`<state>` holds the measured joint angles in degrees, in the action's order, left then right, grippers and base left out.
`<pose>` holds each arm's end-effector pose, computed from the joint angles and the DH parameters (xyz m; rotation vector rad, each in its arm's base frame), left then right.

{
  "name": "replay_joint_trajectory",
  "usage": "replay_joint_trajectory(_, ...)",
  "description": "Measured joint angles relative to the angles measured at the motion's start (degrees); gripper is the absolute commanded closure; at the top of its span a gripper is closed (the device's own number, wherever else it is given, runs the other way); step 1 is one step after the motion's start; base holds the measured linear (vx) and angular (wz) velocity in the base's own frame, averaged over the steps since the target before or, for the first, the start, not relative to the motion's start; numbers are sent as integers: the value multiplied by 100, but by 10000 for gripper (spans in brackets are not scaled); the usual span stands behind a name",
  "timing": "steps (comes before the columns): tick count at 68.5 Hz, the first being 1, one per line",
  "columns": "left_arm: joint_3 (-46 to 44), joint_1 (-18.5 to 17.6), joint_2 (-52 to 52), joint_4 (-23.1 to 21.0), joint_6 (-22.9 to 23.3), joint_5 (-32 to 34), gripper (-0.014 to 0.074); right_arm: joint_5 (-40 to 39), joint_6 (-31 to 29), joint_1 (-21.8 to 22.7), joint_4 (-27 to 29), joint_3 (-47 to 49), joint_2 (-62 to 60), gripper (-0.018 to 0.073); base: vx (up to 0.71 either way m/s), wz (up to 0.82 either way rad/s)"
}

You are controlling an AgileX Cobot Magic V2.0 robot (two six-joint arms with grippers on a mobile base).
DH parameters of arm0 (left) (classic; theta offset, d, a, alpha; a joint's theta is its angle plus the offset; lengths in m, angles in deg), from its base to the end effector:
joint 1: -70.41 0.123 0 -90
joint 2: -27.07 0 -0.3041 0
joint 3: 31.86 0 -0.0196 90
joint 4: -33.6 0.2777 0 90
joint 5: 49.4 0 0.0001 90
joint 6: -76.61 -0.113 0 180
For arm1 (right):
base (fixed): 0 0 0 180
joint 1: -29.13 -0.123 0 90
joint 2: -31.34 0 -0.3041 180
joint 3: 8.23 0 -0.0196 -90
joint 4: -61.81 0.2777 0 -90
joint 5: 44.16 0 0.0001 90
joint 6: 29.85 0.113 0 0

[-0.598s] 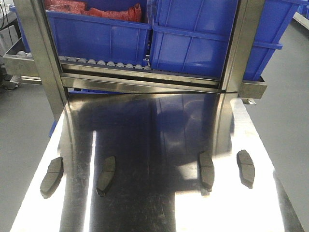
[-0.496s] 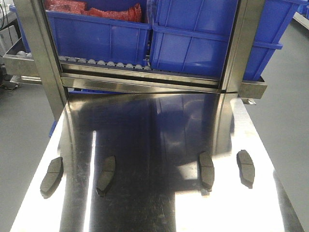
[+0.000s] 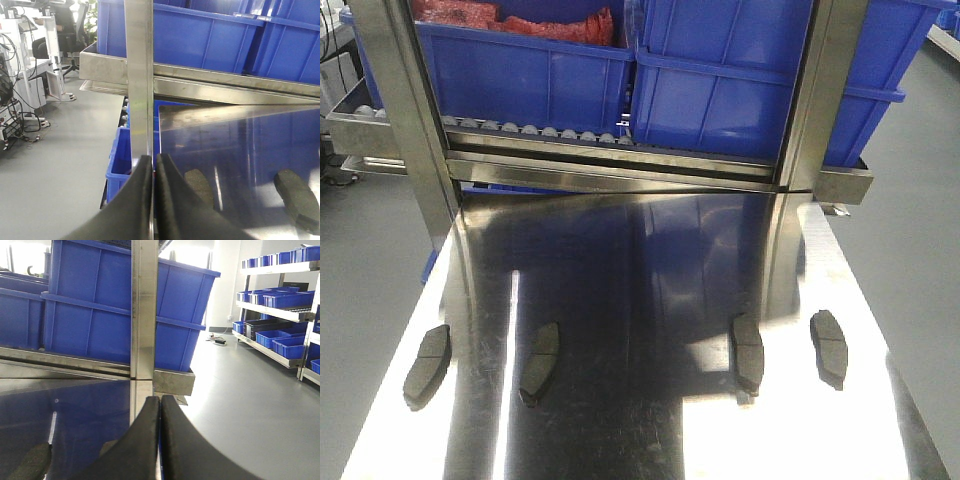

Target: Move and align brake pads A on conveyor

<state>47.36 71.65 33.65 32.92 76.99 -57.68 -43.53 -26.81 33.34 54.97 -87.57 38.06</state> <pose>0.0861 0.0017 0.1896 -0.0315 1.6417 0.0011 0.0863 -0.0065 0.2037 0.0065 1.5140 -0.1130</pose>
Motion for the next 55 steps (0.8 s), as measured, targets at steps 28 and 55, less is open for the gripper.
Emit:
replay_joint_trajectory(28, 0, 0, 0, 0, 0, 0, 602, 0, 0, 0, 0, 0, 0, 571, 0, 0)
replay_joint_trajectory(55, 0, 0, 0, -45, 0, 31, 602, 0, 0, 0, 0, 0, 0, 571, 0, 0)
